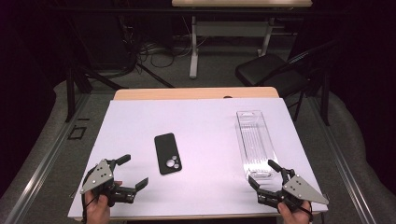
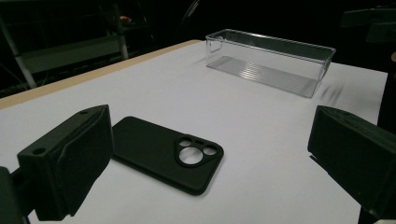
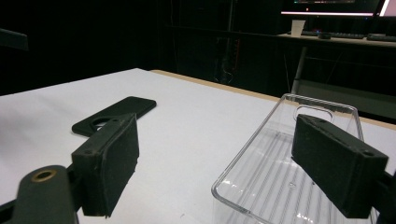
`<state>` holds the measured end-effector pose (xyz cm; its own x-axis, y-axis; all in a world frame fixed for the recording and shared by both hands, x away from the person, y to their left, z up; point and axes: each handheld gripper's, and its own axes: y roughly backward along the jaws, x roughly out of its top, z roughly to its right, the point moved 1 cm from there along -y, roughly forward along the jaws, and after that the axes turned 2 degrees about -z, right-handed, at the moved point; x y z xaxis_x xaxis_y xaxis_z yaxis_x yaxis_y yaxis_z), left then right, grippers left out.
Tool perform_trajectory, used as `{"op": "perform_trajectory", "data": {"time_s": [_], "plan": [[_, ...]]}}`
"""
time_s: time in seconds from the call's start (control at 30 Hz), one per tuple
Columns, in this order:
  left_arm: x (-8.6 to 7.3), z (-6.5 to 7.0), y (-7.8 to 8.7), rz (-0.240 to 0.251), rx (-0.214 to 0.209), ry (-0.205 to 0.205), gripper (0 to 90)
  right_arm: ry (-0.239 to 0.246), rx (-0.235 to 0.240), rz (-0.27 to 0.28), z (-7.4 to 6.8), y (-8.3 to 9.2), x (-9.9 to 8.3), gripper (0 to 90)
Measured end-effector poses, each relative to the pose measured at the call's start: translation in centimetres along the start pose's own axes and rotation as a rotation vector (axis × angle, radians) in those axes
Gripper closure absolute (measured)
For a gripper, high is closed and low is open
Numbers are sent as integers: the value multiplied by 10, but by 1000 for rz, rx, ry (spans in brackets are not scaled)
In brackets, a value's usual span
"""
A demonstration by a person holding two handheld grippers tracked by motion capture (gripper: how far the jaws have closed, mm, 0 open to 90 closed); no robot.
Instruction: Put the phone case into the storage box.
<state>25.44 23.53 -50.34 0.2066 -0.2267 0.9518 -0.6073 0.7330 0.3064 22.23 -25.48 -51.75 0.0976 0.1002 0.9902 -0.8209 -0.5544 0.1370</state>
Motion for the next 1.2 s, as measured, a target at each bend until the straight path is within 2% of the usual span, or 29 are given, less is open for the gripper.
{"op": "perform_trajectory", "data": {"time_s": [0.27, 0.47, 0.67, 0.77, 0.83, 0.97, 1.03, 1.2], "plan": [[-1, 0, -2, -15, 6, 20, 6, 0, -1, 0, 0, 1, 0, 145], [0, -4, -7, -40, 0, 101, 6, 1, -7, -5, 0, 2, 0, 145], [5, -9, -13, -58, 25, 152, 5, 10, -19, 1, -1, 5, 0, 145], [12, -12, -19, -89, 38, 161, 5, 8, -24, -4, -2, 6, 0, 145], [17, -12, -25, -131, 46, 150, 5, 9, -26, -5, -2, 7, 0, 145], [26, -11, -38, -179, 46, 132, 15, 10, -23, -8, -3, 6, 0, 145], [30, -11, -45, -186, 38, 132, 58, 7, -25, -8, -3, 6, 0, 145], [38, -13, -60, -213, 37, 163, 154, -1, -30, -5, -1, 6, 0, 145]]}}
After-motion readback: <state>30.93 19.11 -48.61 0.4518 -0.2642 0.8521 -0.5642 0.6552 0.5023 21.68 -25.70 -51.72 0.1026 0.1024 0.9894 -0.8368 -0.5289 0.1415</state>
